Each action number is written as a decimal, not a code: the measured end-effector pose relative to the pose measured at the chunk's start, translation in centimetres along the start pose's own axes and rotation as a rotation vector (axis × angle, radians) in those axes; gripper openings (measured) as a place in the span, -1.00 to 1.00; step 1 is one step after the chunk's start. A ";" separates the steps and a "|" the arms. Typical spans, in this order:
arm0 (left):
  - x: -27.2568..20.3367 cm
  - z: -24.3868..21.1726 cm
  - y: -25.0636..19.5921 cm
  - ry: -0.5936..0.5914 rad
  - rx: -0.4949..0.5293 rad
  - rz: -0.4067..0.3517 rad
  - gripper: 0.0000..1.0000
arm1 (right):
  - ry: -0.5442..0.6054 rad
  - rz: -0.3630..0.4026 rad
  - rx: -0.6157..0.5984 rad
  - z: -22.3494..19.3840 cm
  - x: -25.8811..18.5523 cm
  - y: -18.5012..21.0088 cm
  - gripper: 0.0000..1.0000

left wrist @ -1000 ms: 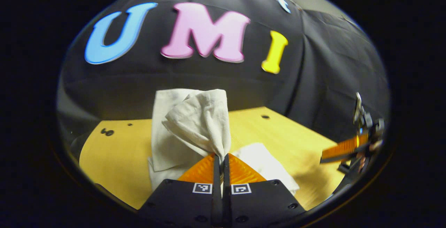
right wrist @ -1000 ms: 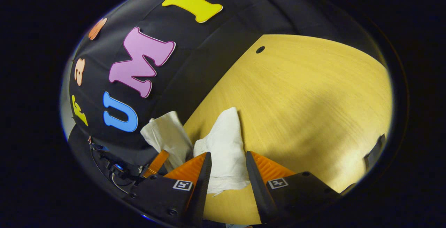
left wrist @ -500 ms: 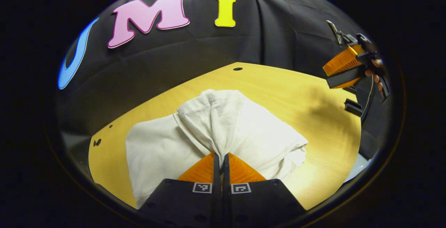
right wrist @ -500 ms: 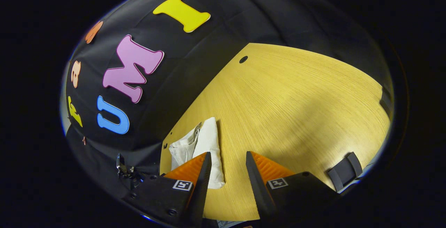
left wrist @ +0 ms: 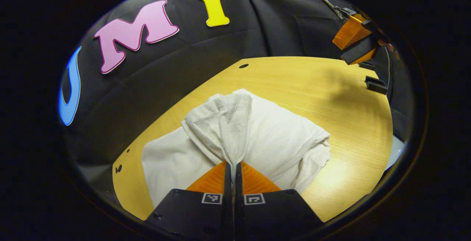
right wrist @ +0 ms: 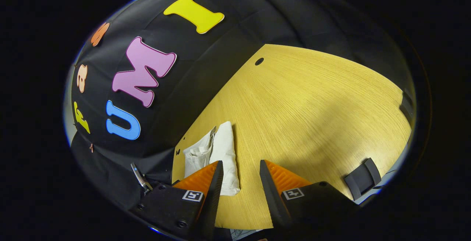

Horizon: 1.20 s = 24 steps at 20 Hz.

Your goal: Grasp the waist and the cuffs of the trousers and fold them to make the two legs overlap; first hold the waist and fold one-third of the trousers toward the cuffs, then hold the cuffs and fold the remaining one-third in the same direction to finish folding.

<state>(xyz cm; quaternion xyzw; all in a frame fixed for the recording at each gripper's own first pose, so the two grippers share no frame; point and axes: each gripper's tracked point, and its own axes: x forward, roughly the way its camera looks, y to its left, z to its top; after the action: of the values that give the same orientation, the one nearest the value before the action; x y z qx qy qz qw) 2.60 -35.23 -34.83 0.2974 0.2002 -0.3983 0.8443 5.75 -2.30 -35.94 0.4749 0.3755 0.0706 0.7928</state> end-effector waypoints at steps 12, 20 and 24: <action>-9.8 4.7 3.2 0.044 -0.135 0.096 0.86 | -0.007 0.106 -0.009 0.0 -1.9 4.3 0.26; -19.7 7.3 9.1 -0.098 -0.421 0.182 0.92 | -0.147 0.147 -0.147 0.9 -4.6 11.7 0.26; -24.2 7.0 11.3 -0.162 -0.516 0.213 0.92 | -0.223 0.151 -0.295 -0.2 -6.6 17.2 0.34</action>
<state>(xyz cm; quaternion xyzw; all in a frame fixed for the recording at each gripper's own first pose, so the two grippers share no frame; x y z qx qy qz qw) -2.35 -20.74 -11.85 0.0593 0.1947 -0.2657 0.9423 5.20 4.02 -18.67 0.3854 0.2344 0.1309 0.8828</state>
